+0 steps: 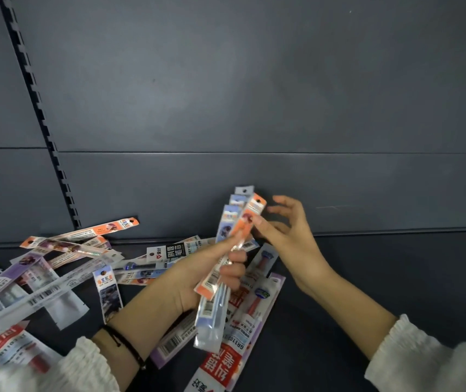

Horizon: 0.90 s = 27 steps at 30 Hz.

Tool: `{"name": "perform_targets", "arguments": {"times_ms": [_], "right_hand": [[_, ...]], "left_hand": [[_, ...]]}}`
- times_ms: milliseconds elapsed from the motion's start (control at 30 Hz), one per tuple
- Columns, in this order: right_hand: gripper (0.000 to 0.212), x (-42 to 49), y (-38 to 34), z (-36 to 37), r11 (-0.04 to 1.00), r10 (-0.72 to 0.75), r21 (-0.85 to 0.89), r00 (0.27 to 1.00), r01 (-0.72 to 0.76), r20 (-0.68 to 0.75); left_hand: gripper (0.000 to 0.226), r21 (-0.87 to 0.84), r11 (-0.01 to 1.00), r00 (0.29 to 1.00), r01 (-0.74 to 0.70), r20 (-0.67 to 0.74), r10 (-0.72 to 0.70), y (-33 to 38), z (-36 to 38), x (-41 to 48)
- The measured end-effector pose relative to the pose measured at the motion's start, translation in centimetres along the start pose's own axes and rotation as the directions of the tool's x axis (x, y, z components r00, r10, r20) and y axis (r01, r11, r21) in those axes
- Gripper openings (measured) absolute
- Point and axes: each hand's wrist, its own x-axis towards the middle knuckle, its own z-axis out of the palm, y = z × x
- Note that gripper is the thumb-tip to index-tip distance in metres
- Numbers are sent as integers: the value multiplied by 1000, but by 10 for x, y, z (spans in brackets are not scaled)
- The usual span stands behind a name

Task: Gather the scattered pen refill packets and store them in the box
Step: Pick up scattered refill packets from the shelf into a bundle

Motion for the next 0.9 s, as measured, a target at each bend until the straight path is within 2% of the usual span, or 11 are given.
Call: {"name": "perform_targets", "arguments": {"times_ms": [100,167,200,300,367,533,600,667,733,800,900], "right_hand": [[32,2,-1,-15,962,44,-272,963,31,265],[27,1,2,-26,857,100,-491,885,155,455],[33,0,5,-29,790,143,-575,849,211,508],[57,-1,13,-31,632,255,-705,773,321,581],[57,-1,15,-29,601,268,-721,763,345,588],[28,4,12,-36,547,218,-774,839,318,499],[18,7,13,-39,521,165,-798,882,301,441],[13,12,15,-44,545,68,-793,929,272,365],[11,16,15,-47,599,-60,-769,969,226,238],[11,18,11,-48,681,-152,-719,987,138,45],[12,13,1,-42,895,-115,-446,979,29,-168]], "left_hand": [[31,6,990,983,-143,-114,143,9,-10,-4],[36,26,979,967,-203,-152,205,12,-17,-8],[38,38,975,962,-218,-163,221,13,-19,-10],[41,60,972,953,-225,-193,233,12,-18,-11],[40,28,974,954,-227,-197,227,11,-16,-10],[35,-88,973,968,-213,-152,198,12,-18,-9],[36,-128,966,964,-224,-175,200,14,-19,-9],[39,-136,960,955,-244,-205,214,14,-19,-8],[39,-124,954,942,-274,-236,240,13,-19,-7],[41,-92,948,922,-306,-275,271,13,-18,-6],[56,-4,942,897,-335,-309,317,12,-13,-4]]}}
